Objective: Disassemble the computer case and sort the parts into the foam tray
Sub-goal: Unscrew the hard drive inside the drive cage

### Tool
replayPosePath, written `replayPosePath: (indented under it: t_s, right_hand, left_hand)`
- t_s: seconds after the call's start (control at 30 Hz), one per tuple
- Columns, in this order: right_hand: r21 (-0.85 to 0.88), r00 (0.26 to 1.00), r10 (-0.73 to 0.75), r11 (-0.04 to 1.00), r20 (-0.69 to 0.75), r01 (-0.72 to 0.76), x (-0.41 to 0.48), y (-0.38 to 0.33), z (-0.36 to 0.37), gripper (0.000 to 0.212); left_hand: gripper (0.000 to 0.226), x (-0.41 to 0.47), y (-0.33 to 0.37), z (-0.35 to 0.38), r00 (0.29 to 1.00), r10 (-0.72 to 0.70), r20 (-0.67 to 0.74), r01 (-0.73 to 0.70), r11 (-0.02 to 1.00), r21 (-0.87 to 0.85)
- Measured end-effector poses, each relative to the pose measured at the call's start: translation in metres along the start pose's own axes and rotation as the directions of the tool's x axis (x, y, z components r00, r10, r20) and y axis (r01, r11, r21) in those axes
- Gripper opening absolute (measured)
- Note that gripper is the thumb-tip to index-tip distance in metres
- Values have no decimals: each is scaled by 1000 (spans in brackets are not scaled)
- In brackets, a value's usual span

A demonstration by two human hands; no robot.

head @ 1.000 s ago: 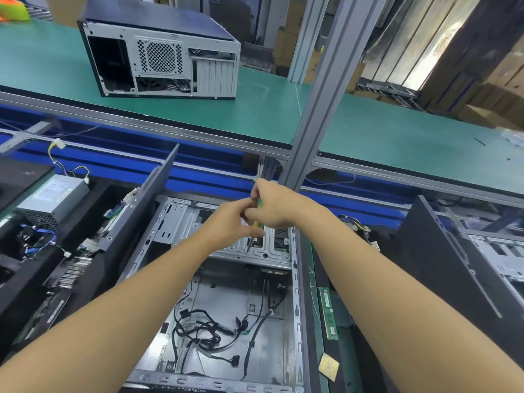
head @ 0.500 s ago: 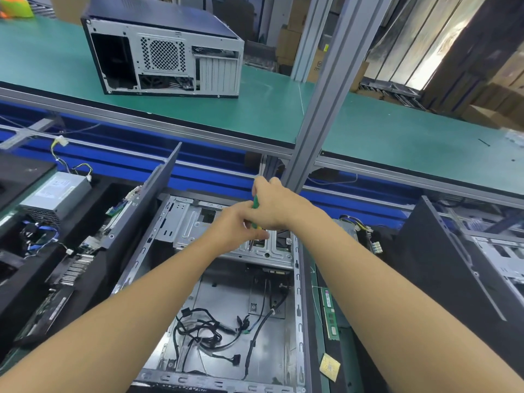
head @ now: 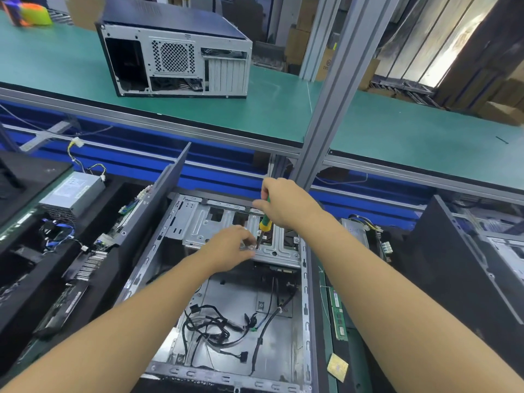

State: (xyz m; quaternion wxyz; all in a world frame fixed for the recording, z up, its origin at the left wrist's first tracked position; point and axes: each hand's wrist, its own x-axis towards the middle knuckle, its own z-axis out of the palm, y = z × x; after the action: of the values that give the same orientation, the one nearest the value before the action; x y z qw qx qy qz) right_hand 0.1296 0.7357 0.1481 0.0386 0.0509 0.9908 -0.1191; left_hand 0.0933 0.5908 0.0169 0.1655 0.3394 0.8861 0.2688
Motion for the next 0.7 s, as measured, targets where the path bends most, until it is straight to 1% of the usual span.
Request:
replayPosePath:
  t_s: [0.07, 0.1, 0.17, 0.33, 0.47, 0.57, 0.63, 0.7]
  right_hand:
    - [37, 999, -13, 999, -34, 14, -2, 2, 1, 7]
    - [56, 999, -4, 998, -42, 7, -4, 4, 1, 6]
    - [104, 999, 24, 994, -44, -20, -6, 6, -2, 13]
    - [134, 995, 4, 991, -101, 10, -11, 12, -11, 11]
    - [157, 990, 1, 987, -140, 21, -15, 18, -17, 10]
    - [191, 990, 13, 981, -143, 15, -18, 23, -19, 10]
    - [205, 989, 23, 979, -146, 8, -21, 27, -20, 11]
    - [213, 987, 40, 977, -154, -6, -25, 31, -23, 11]
  left_hand:
    - [29, 3, 4, 6, 999, -19, -43, 20, 1000, 14]
    - [29, 5, 5, 9, 997, -41, -63, 40, 999, -13]
    - [26, 8, 7, 12, 992, -89, -89, 85, 995, -57]
    - [23, 18, 10, 16, 984, -143, -104, 136, 988, -74]
    - [30, 21, 10, 15, 985, -139, -103, 128, 986, -108]
    - [28, 21, 16, 16, 984, -126, -125, 107, 983, -147]
    - [19, 21, 22, 18, 982, -107, -158, 76, 978, -192]
    - [8, 22, 29, 18, 984, -75, -164, 41, 979, -198]
